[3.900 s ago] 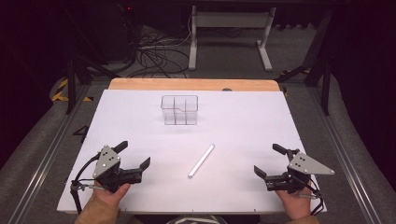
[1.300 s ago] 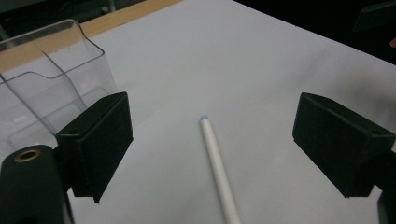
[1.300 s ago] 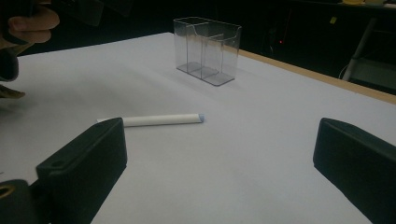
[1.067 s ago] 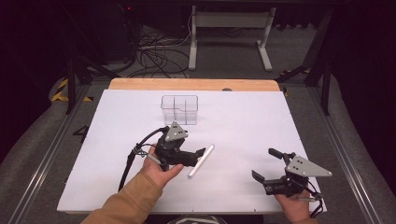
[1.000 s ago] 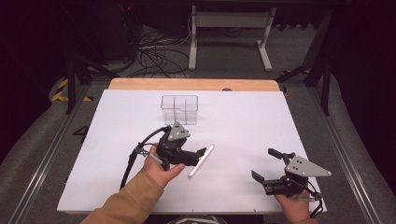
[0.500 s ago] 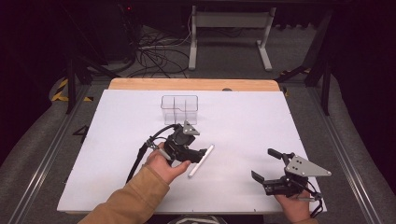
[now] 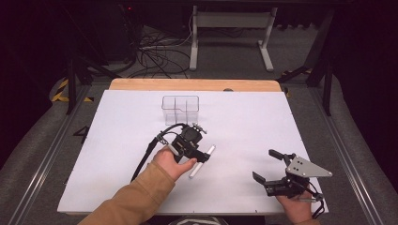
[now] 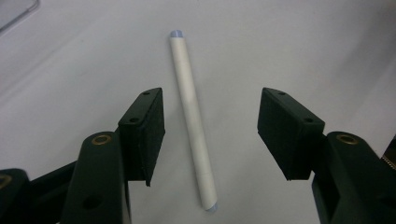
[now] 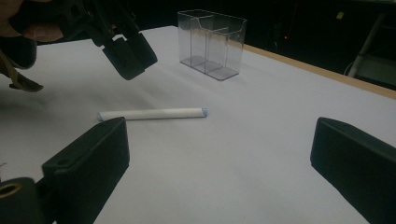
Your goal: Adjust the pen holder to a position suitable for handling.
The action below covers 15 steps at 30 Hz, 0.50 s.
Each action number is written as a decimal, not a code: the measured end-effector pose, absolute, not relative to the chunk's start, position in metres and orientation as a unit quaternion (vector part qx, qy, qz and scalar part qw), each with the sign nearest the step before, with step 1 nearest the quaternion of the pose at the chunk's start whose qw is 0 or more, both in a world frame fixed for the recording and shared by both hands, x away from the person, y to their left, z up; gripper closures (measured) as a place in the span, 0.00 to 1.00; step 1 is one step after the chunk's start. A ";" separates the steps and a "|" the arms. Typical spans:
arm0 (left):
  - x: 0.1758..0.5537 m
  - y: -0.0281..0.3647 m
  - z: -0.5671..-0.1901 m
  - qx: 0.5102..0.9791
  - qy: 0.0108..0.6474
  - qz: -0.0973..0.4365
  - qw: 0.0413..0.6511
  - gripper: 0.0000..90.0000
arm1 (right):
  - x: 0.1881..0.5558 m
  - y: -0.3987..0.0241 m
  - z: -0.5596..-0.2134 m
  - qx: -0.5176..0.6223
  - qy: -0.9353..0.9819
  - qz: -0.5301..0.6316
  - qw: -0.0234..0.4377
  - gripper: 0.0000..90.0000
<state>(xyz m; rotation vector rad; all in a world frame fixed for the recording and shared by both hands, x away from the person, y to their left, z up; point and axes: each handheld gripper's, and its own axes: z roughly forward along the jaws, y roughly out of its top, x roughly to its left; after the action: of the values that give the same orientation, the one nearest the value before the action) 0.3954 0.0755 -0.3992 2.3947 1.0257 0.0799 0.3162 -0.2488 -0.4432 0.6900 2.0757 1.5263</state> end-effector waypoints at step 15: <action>0.400 0.062 -0.412 0.899 0.375 0.065 0.217 0.50 | 0.316 -0.248 -0.444 0.252 0.758 0.555 0.235 0.06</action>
<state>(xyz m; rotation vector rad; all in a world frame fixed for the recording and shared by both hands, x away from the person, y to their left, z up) 0.3999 0.0616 -0.4121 2.4892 1.0386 0.1807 0.3162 -0.2483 -0.4436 0.6904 2.0786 1.5217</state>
